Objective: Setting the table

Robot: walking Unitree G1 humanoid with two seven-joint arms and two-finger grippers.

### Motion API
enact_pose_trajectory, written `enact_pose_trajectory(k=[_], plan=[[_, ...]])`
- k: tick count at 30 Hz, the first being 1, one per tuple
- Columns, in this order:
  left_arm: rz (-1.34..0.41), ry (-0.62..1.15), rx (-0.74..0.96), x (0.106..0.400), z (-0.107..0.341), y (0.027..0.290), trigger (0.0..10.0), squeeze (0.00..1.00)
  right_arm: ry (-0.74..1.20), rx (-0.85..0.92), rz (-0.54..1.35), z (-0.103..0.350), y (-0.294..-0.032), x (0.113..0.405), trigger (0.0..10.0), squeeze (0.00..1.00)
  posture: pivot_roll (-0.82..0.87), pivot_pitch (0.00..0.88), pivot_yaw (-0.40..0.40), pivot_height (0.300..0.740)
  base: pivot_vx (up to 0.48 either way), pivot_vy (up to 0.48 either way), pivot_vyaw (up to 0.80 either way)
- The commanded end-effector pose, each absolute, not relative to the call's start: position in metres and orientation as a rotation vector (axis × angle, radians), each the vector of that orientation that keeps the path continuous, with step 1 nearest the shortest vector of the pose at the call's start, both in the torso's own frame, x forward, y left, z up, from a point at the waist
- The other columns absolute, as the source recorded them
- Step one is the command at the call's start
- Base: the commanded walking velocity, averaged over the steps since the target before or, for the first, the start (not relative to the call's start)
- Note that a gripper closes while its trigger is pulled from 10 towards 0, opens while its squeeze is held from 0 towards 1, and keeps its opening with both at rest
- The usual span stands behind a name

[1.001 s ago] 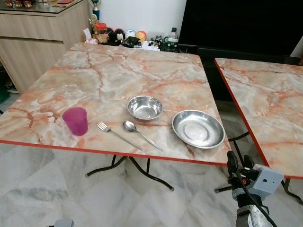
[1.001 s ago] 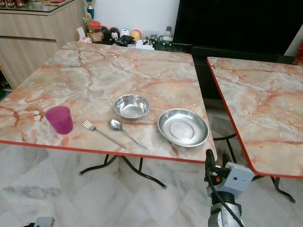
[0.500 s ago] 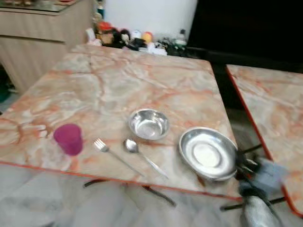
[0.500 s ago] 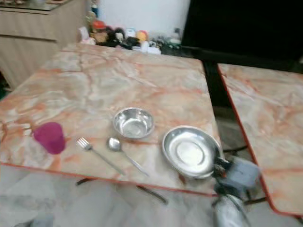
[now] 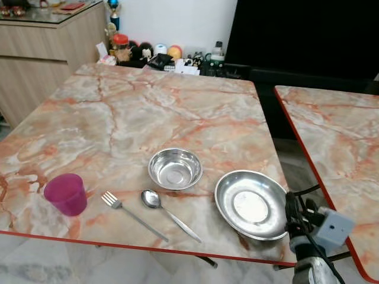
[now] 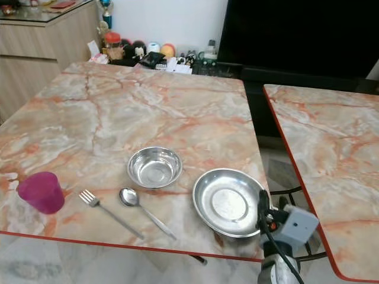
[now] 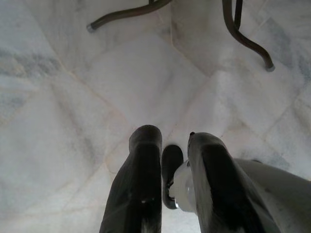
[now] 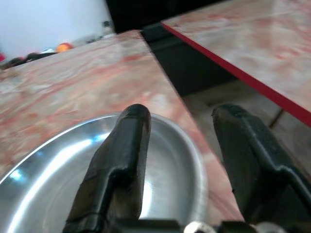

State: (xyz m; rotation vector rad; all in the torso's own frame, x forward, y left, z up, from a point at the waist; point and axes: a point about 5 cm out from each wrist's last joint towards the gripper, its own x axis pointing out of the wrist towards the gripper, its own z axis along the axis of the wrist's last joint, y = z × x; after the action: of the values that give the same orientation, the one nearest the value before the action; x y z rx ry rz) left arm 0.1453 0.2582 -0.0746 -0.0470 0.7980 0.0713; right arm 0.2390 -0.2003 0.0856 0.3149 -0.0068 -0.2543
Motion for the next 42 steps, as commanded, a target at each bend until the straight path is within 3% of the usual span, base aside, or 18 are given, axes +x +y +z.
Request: enact_pose_trajectory(k=[1, 4, 10, 20, 31, 42], plan=[[0.066, 0.816, -0.046, 0.139, -0.077, 0.258, 10.0, 0.00, -0.006, 0.344, -0.296, 0.089, -0.206, 0.237, 10.0, 0.00, 0.05, 0.031, -0.066, 0.740, 0.000, 0.000, 0.00], [0.068, 0.823, -0.041, 0.137, -0.077, 0.261, 10.0, 0.00, 0.037, 0.357, -0.339, 0.095, -0.211, 0.231, 10.0, 0.00, 0.05, 0.019, -0.065, 0.740, 0.000, 0.000, 0.00], [0.072, 0.827, -0.035, 0.136, -0.076, 0.264, 10.0, 0.00, 0.133, 0.284, -0.253, 0.095, -0.212, 0.233, 10.0, 0.00, 0.03, 0.002, -0.066, 0.740, 0.000, 0.000, 0.00], [0.075, 0.821, -0.030, 0.137, -0.075, 0.265, 10.0, 0.00, 0.232, 0.312, -0.120, 0.082, -0.205, 0.250, 10.0, 0.00, 0.05, 0.000, -0.064, 0.740, 0.000, 0.000, 0.00], [0.091, 0.815, -0.023, 0.137, -0.074, 0.269, 10.0, 0.00, 0.241, 0.408, -0.119, 0.078, -0.204, 0.259, 10.0, 0.00, 0.06, 0.099, -0.055, 0.740, 0.000, 0.000, 0.00], [0.100, 0.819, -0.027, 0.135, -0.075, 0.270, 10.0, 0.00, 0.279, 0.440, -0.100, 0.068, -0.196, 0.261, 10.0, 0.00, 0.07, 0.129, -0.051, 0.740, 0.000, 0.000, 0.00]])
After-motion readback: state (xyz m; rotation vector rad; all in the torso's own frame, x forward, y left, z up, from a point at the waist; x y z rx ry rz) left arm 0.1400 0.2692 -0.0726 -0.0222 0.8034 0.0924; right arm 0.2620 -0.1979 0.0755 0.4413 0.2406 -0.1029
